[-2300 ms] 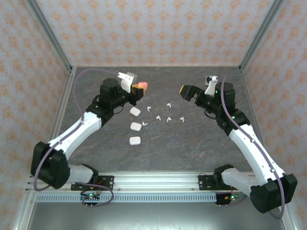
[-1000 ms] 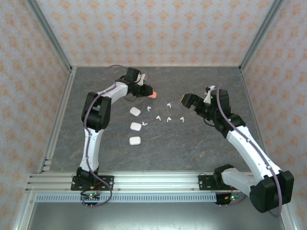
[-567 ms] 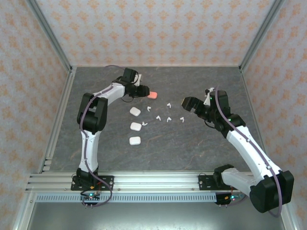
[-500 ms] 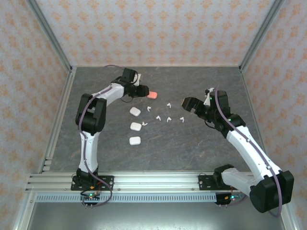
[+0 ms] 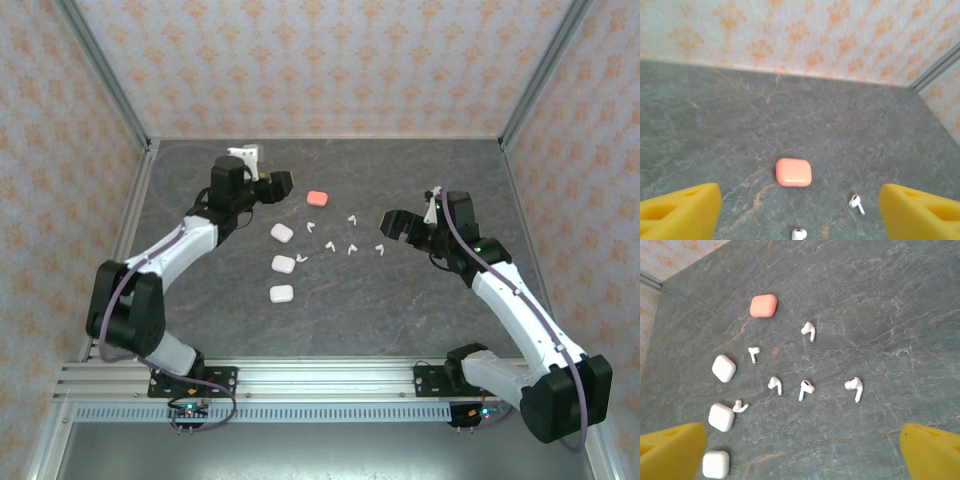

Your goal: Insert the wireless bluetooth earbuds into the charging case

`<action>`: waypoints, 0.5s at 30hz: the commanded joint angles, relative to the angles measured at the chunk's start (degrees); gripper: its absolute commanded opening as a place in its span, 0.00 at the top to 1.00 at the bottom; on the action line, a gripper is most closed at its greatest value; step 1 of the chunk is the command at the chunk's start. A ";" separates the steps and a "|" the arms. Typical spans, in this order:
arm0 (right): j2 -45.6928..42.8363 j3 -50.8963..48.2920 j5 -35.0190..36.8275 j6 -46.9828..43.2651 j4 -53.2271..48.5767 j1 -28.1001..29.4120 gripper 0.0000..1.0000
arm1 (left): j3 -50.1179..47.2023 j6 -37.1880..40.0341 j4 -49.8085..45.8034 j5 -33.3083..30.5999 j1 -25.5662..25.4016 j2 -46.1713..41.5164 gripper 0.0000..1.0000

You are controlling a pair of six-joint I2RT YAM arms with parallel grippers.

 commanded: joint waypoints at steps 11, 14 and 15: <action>5.69 4.53 0.89 -12.35 -0.87 9.10 0.01 | -10.75 -3.08 7.37 -11.43 -0.03 -20.91 0.00; 8.75 6.13 1.94 -14.66 -1.00 12.54 0.01 | -12.14 -4.14 6.81 -12.77 -0.04 -23.05 0.00; 9.80 6.73 2.19 -15.42 -1.25 13.47 0.00 | -12.53 -4.23 6.58 -13.33 -0.02 -23.80 0.00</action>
